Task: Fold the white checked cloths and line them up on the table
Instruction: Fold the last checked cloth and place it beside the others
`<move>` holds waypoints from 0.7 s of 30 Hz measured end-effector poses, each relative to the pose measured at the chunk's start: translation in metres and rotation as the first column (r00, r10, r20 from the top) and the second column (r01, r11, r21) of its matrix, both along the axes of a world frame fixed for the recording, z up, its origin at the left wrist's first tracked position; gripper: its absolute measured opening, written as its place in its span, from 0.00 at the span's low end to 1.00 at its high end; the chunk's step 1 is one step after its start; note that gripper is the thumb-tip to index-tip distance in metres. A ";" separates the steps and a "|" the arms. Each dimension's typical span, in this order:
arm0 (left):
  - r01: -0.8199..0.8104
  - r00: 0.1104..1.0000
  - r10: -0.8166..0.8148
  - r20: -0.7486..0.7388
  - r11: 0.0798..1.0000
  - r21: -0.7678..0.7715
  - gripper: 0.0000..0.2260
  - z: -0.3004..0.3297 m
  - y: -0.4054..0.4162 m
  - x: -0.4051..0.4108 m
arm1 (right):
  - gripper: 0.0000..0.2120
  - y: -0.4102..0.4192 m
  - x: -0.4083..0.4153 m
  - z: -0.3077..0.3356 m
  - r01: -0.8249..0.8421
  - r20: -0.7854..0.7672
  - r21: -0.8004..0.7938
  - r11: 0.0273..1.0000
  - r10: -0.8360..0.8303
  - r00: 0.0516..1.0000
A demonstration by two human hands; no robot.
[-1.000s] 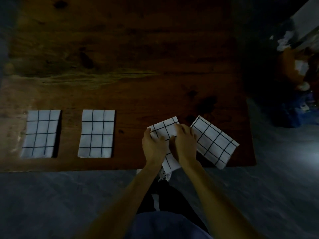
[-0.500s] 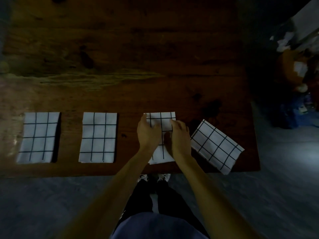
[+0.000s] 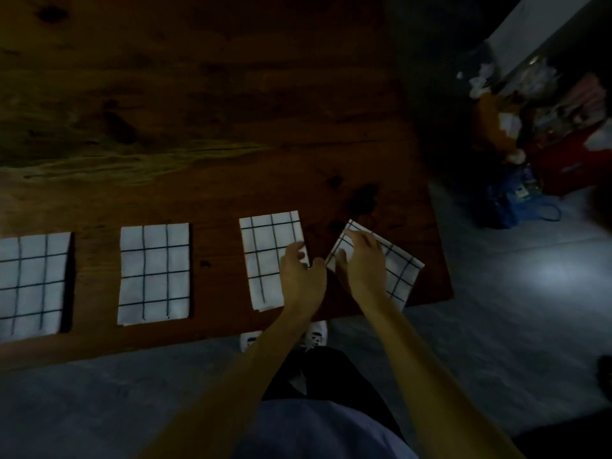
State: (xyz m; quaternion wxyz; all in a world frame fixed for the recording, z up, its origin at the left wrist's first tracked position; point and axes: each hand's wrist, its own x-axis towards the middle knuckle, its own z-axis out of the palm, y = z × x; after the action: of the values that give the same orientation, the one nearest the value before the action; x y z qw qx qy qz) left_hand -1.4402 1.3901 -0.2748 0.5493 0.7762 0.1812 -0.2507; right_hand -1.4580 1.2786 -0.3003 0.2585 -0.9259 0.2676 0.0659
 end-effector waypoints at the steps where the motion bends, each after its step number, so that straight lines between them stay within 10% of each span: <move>1: -0.022 0.999 0.020 -0.049 0.999 -0.029 0.15 0.000 -0.009 -0.008 | 0.21 -0.010 -0.003 0.002 0.020 0.008 0.012 1.000 -0.020 1.000; 9: -0.231 0.950 0.204 -0.234 0.969 -0.092 0.21 -0.015 -0.080 -0.036 | 0.23 -0.081 -0.010 -0.013 -0.110 -0.116 -0.015 0.994 0.108 0.987; 21: -0.220 0.975 0.222 0.026 0.974 -0.049 0.15 -0.030 -0.123 -0.005 | 0.20 -0.120 -0.022 -0.017 -0.187 -0.081 0.018 0.982 0.188 0.979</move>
State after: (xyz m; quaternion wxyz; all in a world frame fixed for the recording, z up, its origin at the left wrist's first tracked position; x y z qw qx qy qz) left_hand -1.4454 1.2671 -0.3046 0.5944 0.7421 0.2521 -0.1800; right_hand -1.4800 1.1590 -0.3177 0.2448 -0.9421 0.1892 0.1295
